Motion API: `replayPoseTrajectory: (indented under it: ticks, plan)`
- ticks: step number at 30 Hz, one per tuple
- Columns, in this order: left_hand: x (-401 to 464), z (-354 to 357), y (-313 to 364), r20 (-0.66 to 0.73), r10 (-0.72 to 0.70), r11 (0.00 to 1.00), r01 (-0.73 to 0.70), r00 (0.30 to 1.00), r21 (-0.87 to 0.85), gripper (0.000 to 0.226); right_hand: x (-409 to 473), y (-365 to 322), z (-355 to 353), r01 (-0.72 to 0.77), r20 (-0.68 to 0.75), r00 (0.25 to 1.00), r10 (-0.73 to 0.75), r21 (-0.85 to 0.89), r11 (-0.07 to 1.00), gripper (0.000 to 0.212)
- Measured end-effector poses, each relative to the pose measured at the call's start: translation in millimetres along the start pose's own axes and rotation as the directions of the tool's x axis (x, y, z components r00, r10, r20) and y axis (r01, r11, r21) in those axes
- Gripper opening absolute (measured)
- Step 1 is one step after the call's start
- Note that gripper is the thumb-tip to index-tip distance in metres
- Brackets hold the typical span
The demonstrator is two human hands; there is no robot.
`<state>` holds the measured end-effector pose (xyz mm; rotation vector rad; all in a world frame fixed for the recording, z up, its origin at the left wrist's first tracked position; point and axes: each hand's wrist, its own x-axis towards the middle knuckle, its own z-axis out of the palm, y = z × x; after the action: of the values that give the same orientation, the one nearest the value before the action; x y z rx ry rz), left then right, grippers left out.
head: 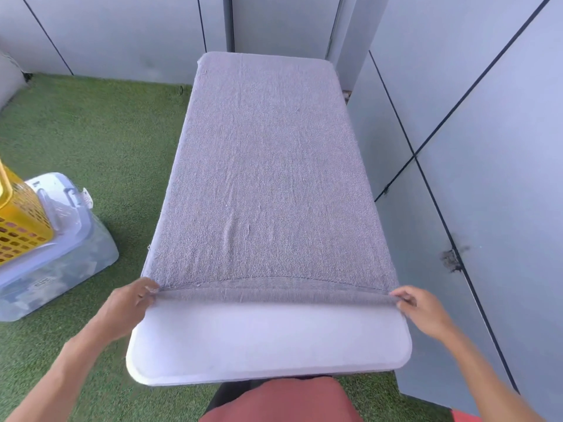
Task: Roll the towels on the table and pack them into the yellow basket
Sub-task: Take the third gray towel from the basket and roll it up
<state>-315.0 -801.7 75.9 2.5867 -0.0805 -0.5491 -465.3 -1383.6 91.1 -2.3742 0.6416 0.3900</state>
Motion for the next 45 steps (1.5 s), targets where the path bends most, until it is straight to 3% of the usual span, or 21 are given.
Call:
replayPoseTrajectory:
  ticks: [3, 5, 8, 10, 13, 18, 22, 25, 28, 30, 33, 36, 38, 40, 43, 45]
  plan:
    - [10.6, -2.0, 10.8, -0.113, -0.066, 0.998, 0.063, 0.991, -0.025, 0.020, 8.4, -14.1, 5.1, -0.081, -0.150, 0.983, 0.103, 0.143, 0.986, 0.030]
    - [7.1, 5.3, 15.6, -0.219, -0.023, 0.994, 0.046, 0.976, 0.099, 0.020, 8.8, -17.1, 14.7, -0.036, -0.301, 0.953, 0.035, 0.001, 0.999, 0.029]
    - [-14.4, 27.7, 19.5, -0.335, 0.165, 0.935, -0.039, 0.928, 0.353, 0.023, -3.5, -22.7, 30.8, 0.015, -0.416, 0.901, -0.125, -0.258, 0.966, 0.017]
    - [-31.1, 44.5, 20.8, -0.359, 0.217, 0.922, -0.069, 0.908, 0.381, 0.033, -10.2, -20.8, 44.4, 0.044, -0.418, 0.891, -0.176, -0.308, 0.950, 0.015]
    - [-40.3, 58.1, 20.4, -0.359, 0.238, 0.921, -0.093, 0.902, 0.378, 0.050, -12.5, -16.5, 56.1, 0.073, -0.327, 0.923, -0.202, -0.366, 0.928, 0.039]
    - [-14.8, 47.2, 23.9, -0.332, 0.165, 0.962, -0.077, 0.929, 0.263, 0.042, 5.6, -23.3, 49.7, 0.044, -0.310, 0.939, -0.149, -0.322, 0.946, 0.037]
    - [-3.5, 36.2, 11.0, -0.263, 0.143, 0.962, -0.072, 0.954, 0.264, 0.035, 6.1, -23.3, 39.9, 0.052, -0.245, 0.959, -0.144, -0.345, 0.937, 0.038]
    - [-6.3, 26.1, -1.9, -0.156, 0.160, 0.960, -0.117, 0.975, 0.254, 0.031, -2.2, -19.5, 22.4, 0.124, -0.112, 0.980, -0.162, -0.287, 0.950, 0.032]
    - [1.1, 12.4, -0.7, 0.012, 0.045, 0.978, -0.047, 0.999, 0.205, 0.031, -6.3, -22.5, 3.3, 0.043, 0.000, 0.999, -0.043, -0.068, 0.997, 0.026]
    - [13.9, 4.4, 3.3, 0.043, -0.029, 0.994, 0.024, 0.999, 0.109, 0.028, 0.4, -24.9, 0.4, -0.050, -0.061, 0.997, 0.055, 0.083, 0.995, 0.025]
    - [26.4, -1.0, 11.4, -0.025, -0.107, 0.992, 0.105, 0.994, -0.076, 0.024, 13.7, -29.5, 10.5, -0.124, -0.196, 0.966, 0.166, 0.214, 0.969, 0.026]
    - [22.1, 5.2, 20.6, -0.127, -0.134, 0.987, 0.120, 0.983, -0.109, 0.029, 15.4, -28.6, 23.8, -0.073, -0.407, 0.913, 0.020, -0.115, 0.991, 0.026]
    - [6.3, 18.5, 24.5, -0.307, -0.008, 0.991, 0.048, 0.952, 0.125, 0.034, 4.5, -29.7, 34.3, -0.013, -0.446, 0.888, -0.115, -0.275, 0.961, 0.015]
    - [-13.7, 35.3, 29.7, -0.392, 0.123, 0.949, 0.007, 0.912, 0.315, 0.033, -7.5, -28.2, 47.0, 0.069, -0.416, 0.885, -0.208, -0.326, 0.943, 0.019]
    - [-29.9, 54.0, 36.1, -0.374, 0.212, 0.924, -0.061, 0.903, 0.377, 0.048, -15.1, -16.2, 55.4, 0.144, -0.321, 0.910, -0.264, -0.352, 0.925, 0.046]
    - [-24.0, 57.2, 31.6, -0.362, 0.220, 0.923, -0.074, 0.906, 0.377, 0.052, -10.5, -13.1, 51.1, 0.162, -0.270, 0.928, -0.255, -0.325, 0.932, 0.051]
